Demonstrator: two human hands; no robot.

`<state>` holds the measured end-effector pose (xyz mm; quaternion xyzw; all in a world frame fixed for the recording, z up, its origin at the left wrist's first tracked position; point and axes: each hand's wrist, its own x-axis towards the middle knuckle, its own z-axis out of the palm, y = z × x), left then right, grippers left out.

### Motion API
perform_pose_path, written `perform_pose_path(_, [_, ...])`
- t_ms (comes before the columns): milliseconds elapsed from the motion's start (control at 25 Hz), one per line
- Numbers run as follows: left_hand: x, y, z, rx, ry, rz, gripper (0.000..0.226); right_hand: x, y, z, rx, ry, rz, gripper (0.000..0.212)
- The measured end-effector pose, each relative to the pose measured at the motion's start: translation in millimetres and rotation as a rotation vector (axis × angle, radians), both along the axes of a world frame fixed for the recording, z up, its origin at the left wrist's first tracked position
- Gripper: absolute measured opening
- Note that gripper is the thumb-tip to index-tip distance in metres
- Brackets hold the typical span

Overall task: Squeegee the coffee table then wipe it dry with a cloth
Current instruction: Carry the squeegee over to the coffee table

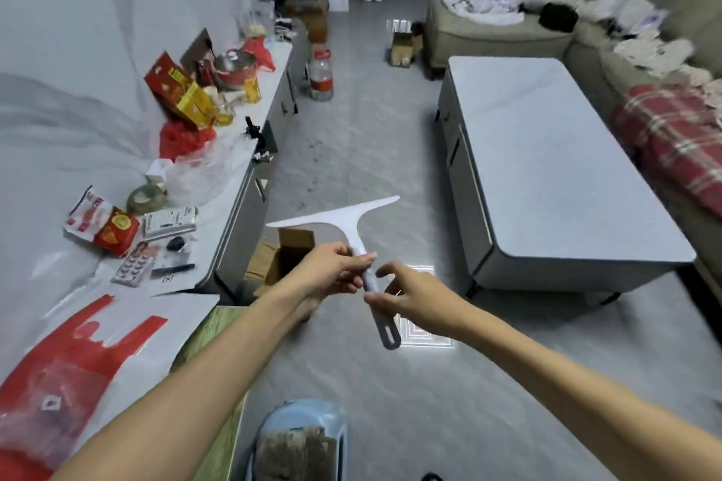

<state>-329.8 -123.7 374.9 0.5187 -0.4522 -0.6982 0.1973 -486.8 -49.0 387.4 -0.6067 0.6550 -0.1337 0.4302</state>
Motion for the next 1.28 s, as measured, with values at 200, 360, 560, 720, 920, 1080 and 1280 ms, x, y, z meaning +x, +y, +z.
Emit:
perform_pose_path(200, [-111.4,-22.6,52.3,-0.032,0.051,0.015,0.017,-92.0,-28.5,52.1,-0.08,-0.079,-0.153,0.027])
perform_pose_path(360, [-187.3,-59.4,71.5,-0.118,-0.054,-0.132,0.017,-165.0,-68.9,63.9,-0.149,0.156,-0.137,0.015])
perform_pose_path(560, [-236.7,-140.0,63.2,-0.426,-0.436,-0.394,0.014,-246.0,-143.8,47.9,-0.1,0.331,-0.134,0.014])
perform_pose_path(720, [-281.5,-258.0,49.8,-0.693,-0.691,-0.654,0.02,-305.3,-236.8,48.6,-0.041,0.416,-0.105,0.031])
perform_pose_path(920, [-348.1,-413.6,66.3,-0.804,-0.715,-0.894,0.021,-379.3,-350.5,67.4,0.048,0.517,-0.181,0.027])
perform_pose_path(1080, [-414.3,-521.2,76.7,-0.826,-0.633,-0.956,0.022,-434.6,-444.6,66.9,0.136,0.423,-0.315,0.008])
perform_pose_path(1280, [-506.7,-651.4,60.3,-0.855,-0.657,-1.05,0.019,-515.2,-573.9,39.7,0.183,0.249,-0.453,0.026])
